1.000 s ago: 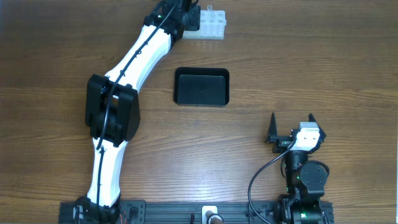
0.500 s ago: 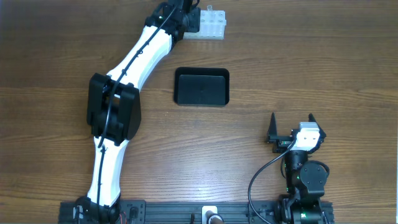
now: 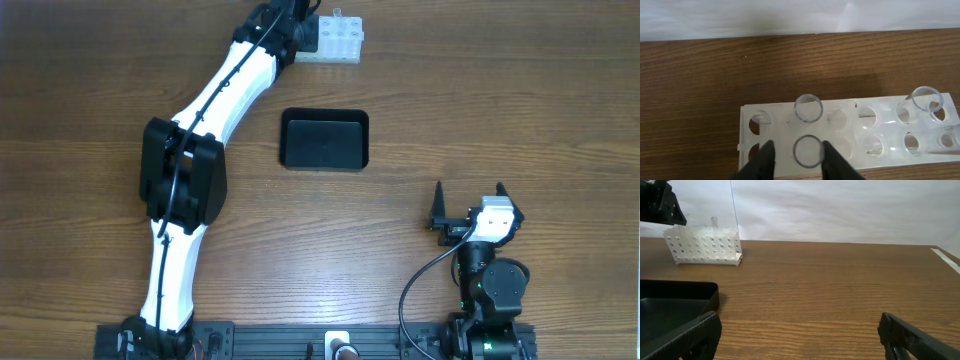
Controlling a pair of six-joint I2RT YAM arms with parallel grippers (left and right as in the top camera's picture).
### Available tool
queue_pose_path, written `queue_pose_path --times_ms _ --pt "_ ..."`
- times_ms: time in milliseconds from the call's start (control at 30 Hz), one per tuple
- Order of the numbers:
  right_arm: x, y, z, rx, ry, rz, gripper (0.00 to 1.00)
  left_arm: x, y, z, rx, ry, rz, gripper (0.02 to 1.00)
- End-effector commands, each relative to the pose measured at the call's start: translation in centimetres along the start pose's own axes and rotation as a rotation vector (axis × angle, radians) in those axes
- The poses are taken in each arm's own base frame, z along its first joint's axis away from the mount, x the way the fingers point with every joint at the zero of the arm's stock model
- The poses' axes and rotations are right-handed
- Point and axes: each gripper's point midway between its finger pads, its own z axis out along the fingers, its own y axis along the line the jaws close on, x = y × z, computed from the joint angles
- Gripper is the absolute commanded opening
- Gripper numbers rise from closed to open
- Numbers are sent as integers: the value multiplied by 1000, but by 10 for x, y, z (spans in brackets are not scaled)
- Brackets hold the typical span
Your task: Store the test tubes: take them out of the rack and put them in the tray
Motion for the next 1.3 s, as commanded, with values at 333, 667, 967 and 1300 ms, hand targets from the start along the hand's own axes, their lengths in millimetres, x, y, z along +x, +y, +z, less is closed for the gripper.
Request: queue_pose_path --times_ms 333,667,967,1300 --pt "1 0 0 0 0 4 991 -1 -3 4 -5 -7 7 194" --pt "1 0 0 0 0 4 993 0 -8 3 1 -7 13 145" --pt "1 0 0 0 0 4 991 1 -12 3 6 -7 18 112" --pt "1 0 0 0 0 4 993 -1 -12 1 7 -11 17 112"
